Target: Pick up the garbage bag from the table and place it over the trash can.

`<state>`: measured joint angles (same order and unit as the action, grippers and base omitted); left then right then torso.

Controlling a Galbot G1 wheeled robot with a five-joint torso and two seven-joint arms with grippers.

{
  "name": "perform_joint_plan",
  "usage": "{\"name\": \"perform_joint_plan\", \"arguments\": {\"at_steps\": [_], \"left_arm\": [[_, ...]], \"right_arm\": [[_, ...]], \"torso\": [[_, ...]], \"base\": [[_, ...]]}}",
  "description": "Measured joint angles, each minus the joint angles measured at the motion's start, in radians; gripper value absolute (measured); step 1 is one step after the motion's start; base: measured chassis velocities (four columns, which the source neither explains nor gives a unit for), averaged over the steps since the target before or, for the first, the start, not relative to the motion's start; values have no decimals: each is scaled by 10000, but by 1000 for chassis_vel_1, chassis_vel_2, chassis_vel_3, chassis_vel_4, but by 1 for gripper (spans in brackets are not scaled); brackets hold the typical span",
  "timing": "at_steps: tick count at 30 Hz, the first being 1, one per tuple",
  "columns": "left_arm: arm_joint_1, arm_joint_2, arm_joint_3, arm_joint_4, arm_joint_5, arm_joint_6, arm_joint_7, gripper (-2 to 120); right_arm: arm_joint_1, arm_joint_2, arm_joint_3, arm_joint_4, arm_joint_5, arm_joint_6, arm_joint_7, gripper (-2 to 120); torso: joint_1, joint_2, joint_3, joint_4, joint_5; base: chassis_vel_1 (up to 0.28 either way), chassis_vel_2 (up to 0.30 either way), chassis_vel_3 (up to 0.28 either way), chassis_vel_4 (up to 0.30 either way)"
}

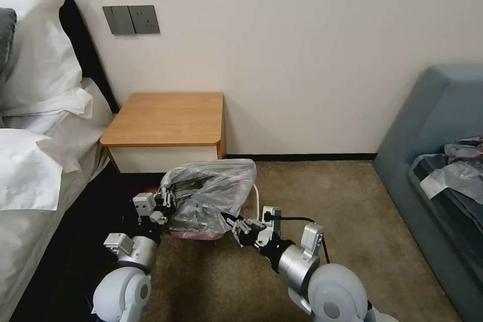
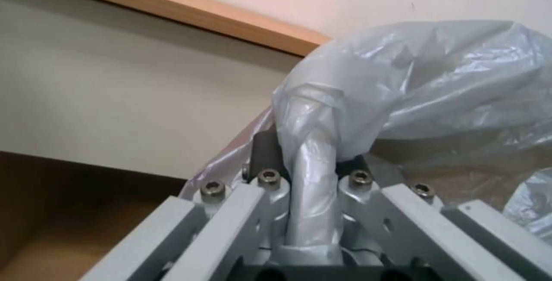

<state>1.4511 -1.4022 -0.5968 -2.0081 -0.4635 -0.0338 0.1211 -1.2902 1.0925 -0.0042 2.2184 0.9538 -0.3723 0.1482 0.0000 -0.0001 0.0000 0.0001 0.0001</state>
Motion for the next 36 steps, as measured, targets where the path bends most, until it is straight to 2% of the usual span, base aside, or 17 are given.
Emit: {"name": "perform_joint_plan", "arguments": {"at_steps": [15, 30, 32, 33, 36], "left_arm": [[-372, -80, -144, 244, -375, 165, -214, 3], [-651, -132, -153, 283, -681, 438, -438, 3], [-653, -156, -111, 234, -855, 562, -503, 3], [-653, -156, -111, 234, -855, 562, -503, 3], [-652, -171, -65, 108, -1111, 817, -582, 3]], "right_arm": [[-670, -259, 459, 570, -503, 59, -186, 0], [-1170, -463, 580, 492, -1317, 228, -486, -2], [-1174, -478, 597, 346, -1590, 318, -606, 6], [-1174, -478, 597, 346, -1590, 318, -606, 6], [-1137, -522, 675, 20, -1962, 455, -796, 20]], "torso": [[0, 0, -2, 4, 2], [0, 0, -1, 0, -1], [0, 0, 0, 0, -1], [0, 0, 0, 0, -1], [0, 0, 1, -13, -12]], "base": [[0, 0, 0, 0], [0, 0, 0, 0], [0, 0, 0, 0], [0, 0, 0, 0], [0, 0, 0, 0]]}}
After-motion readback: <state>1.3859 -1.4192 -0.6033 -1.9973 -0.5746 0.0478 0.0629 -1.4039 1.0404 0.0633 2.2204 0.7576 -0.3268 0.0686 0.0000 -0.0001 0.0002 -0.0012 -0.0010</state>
